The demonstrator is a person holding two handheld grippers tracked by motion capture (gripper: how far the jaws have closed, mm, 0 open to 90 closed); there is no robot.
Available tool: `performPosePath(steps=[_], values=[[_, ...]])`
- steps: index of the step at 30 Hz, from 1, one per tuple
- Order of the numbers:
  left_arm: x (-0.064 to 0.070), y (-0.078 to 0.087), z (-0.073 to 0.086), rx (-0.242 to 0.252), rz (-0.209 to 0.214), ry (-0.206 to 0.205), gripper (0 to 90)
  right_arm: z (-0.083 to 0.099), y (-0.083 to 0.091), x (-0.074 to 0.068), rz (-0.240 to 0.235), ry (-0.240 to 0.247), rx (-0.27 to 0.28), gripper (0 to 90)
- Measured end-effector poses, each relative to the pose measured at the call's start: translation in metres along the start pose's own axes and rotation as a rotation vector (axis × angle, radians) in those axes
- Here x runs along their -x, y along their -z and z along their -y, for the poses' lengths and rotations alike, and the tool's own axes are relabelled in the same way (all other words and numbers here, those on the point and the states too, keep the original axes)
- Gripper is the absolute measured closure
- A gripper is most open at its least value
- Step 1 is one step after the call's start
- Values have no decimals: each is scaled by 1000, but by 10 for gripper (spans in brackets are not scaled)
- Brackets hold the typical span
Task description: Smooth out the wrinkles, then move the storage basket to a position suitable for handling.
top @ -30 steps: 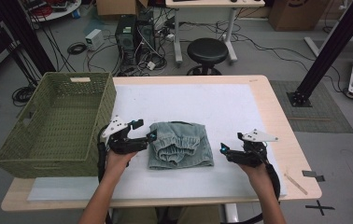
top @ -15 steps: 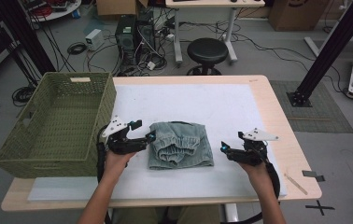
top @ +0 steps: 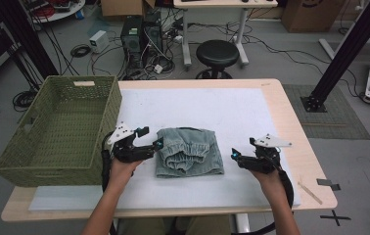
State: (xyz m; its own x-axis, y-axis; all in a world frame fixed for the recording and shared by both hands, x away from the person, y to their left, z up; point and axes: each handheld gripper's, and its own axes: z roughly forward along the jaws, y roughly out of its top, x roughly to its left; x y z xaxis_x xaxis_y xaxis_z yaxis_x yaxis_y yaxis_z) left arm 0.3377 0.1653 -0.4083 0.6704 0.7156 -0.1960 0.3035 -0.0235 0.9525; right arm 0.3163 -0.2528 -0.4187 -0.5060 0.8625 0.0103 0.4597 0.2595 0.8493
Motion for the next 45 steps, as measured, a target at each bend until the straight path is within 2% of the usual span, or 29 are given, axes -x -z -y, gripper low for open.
performPosePath(steps=[14, 25, 34, 39, 45], values=[[2, 1, 0, -3, -2, 3, 232, 0, 2, -1, 2, 9, 5, 204], [10, 10, -18, -1, -4, -15, 232, -2, 2, 0, 2, 2, 8, 204], [13, 28, -34, 13, -18, -23, 232, -1, 1, 0, 0, 1, 8, 204], [11, 45, -46, 27, -32, -24, 233, -1, -1, 0, -2, 6, 7, 204], [8, 65, -61, 41, -53, -54, 236, -3, -4, -2, -9, 10, 5, 204]])
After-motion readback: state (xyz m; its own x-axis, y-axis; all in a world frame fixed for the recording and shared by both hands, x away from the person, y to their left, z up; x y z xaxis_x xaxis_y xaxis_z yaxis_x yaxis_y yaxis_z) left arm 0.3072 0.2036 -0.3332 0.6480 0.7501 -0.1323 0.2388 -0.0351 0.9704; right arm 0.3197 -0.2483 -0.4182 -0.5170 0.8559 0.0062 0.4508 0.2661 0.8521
